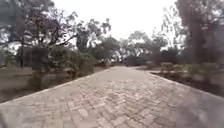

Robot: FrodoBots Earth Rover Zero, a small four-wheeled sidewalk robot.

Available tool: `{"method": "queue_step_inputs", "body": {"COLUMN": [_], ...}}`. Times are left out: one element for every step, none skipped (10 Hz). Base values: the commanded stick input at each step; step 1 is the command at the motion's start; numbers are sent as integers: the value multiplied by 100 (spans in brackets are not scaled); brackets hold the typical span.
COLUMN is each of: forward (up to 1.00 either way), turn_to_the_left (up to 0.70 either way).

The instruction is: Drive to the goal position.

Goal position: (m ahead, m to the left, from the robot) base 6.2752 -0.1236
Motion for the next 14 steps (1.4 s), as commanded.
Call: {"method": "queue_step_inputs", "body": {"forward": [85, 85, 85, 85, 85, 85, 85, 85, 85, 85, 85, 85, 85, 85], "turn_to_the_left": [-33, -16, 0, 0, 0, 0, 0, 0, 0, 0, 0, 0, 0, 0]}}
